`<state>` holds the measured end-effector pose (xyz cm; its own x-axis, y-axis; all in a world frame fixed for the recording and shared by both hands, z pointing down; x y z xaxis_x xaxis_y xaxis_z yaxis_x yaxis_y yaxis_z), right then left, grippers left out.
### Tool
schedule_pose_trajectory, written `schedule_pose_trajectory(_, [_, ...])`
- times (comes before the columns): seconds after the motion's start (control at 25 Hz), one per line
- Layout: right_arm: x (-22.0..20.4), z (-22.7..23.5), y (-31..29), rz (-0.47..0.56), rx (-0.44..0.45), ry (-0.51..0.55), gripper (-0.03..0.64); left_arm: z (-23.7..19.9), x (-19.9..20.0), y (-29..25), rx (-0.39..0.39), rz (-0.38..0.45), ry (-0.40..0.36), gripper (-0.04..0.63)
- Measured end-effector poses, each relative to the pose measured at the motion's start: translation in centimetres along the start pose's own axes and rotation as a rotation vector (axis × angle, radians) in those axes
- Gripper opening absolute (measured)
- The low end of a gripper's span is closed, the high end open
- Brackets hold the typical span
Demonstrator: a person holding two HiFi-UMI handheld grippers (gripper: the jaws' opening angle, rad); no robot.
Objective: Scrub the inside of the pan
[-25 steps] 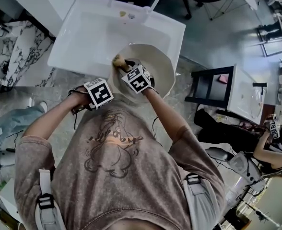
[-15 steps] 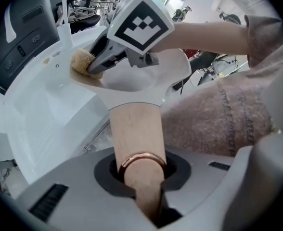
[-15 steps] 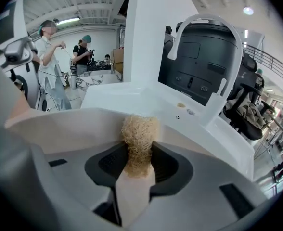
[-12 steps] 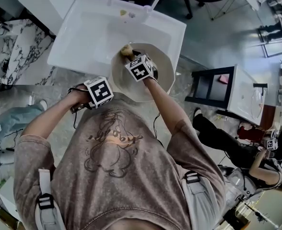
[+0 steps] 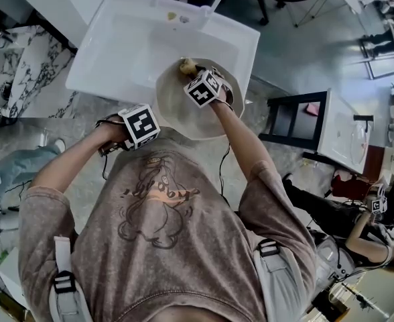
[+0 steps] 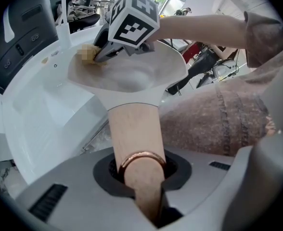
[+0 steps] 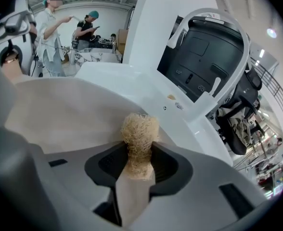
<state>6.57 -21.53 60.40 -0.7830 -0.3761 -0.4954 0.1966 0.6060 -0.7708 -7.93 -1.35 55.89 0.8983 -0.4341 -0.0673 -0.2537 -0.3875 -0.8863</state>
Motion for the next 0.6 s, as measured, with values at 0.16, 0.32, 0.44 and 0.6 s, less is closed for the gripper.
schedule_pose_trajectory(0.16, [-1.5, 1.8, 0.4, -0.052, -0.019, 0.052, 0.158, 0.1, -0.1, -0.1, -0.009, -0.006, 0.004, 0.084])
schedule_pose_trajectory(0.32, [-2.6, 3.2, 1.0, -0.088, -0.017, 0.073, 0.156, 0.0, -0.2, 0.0, 0.0, -0.016, 0.0, 0.084])
schedule_pose_trajectory(0.44, [-2.8, 3.6, 1.3, -0.097, -0.004, 0.088, 0.156, 0.0, -0.1, 0.2, 0.006, -0.018, -0.008, 0.084])
schedule_pose_trajectory(0.6, [-3.3, 3.7, 1.2, -0.12, 0.009, 0.159, 0.155, 0.1, 0.0, 0.1, -0.005, -0.026, 0.005, 0.085])
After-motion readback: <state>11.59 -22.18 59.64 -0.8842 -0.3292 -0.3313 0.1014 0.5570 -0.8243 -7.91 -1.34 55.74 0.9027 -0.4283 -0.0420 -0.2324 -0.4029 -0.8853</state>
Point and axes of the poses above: the fingertips, and each gripper's own axes: y backward along the fingers, z to its right, x out of its top, the point moved 3 cm from there along y, backward along the fingers, and after that the axes turned 9 degrees about -x, right-handed, at the moved point
